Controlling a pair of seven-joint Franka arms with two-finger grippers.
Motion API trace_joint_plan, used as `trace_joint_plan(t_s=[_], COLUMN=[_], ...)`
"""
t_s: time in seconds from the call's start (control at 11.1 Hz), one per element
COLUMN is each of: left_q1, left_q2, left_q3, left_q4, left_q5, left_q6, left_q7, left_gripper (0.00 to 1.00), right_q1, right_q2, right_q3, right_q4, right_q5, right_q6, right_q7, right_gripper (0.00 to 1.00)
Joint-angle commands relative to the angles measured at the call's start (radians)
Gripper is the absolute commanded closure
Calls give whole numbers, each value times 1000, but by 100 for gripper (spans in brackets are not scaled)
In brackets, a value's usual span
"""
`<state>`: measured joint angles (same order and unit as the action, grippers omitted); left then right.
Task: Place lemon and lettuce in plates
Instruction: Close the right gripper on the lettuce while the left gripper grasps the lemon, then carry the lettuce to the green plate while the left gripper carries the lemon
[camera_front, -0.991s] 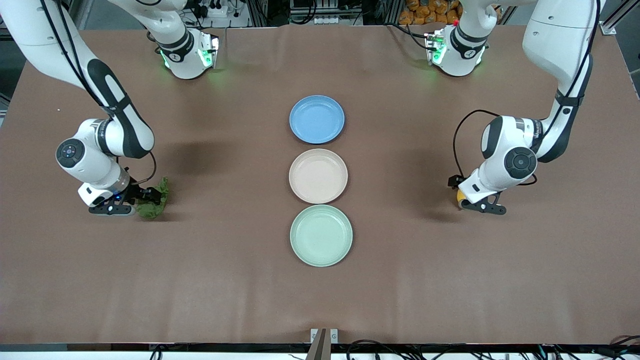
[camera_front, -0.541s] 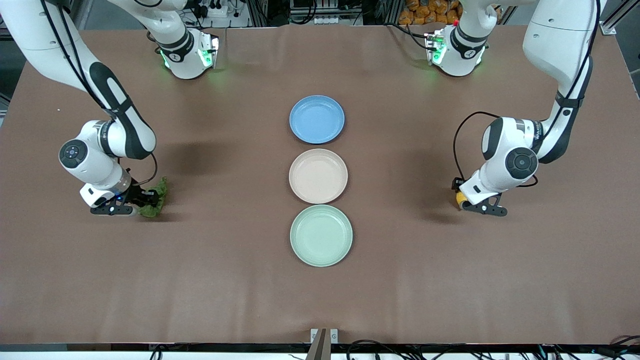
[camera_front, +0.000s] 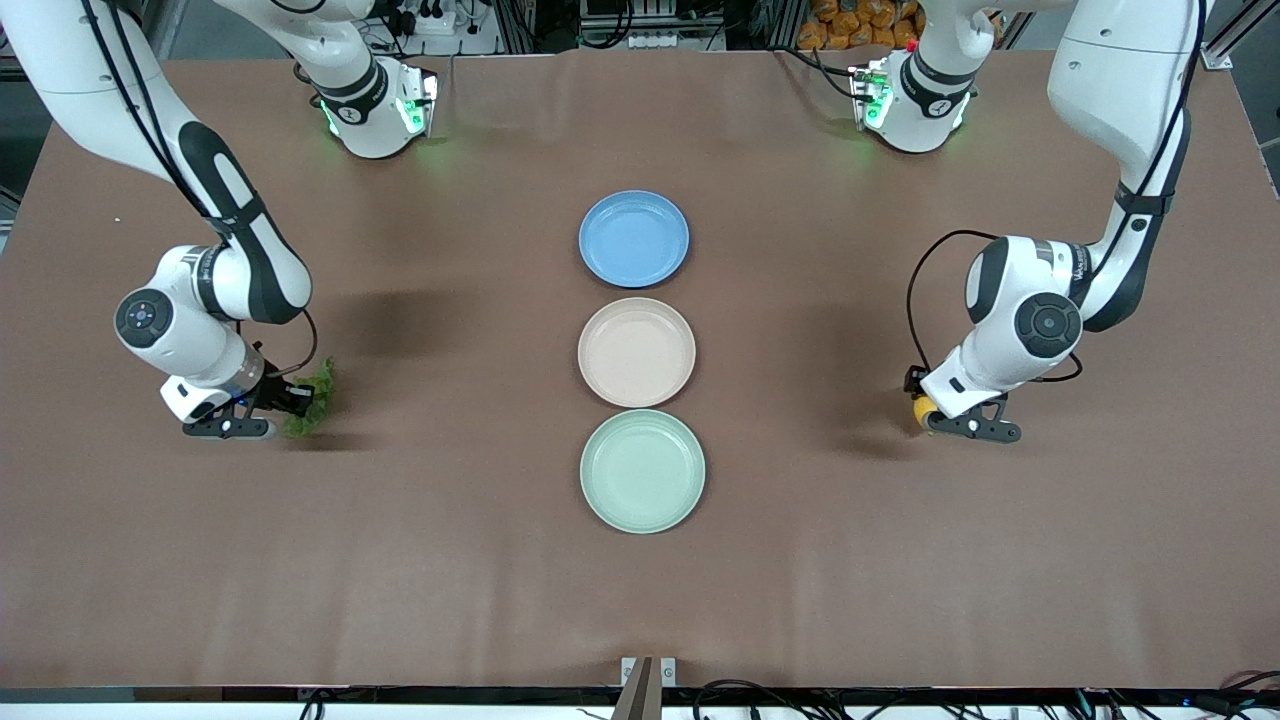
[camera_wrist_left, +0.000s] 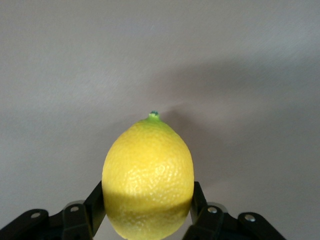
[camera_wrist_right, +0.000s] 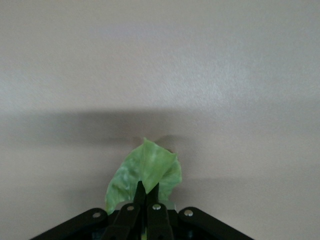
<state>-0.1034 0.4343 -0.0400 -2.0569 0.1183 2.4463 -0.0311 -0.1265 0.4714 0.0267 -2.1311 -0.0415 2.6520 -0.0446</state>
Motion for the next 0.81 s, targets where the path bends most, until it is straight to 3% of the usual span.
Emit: trace_joint_plan(t_s=[0.0,0.36,0.72], left_q1=[-10,-39,-171], left_q2=[-17,-37,-39], left_q3=[-85,-224,-239], left_q4=[20,27,58], left_q5=[3,4,4], left_q6=[-1,-9,-23], left_q7=[-184,-477,-712], left_gripper=[100,100,100], right_q1=[27,85,224], right_q2=[-39,-31,22], right_q3=[50,131,177], right_q4=[90,247,402], right_q5=[-1,2,5], right_q6=[-163,-323,-343], right_q7=[164,460,805], right_gripper=[100,100,100])
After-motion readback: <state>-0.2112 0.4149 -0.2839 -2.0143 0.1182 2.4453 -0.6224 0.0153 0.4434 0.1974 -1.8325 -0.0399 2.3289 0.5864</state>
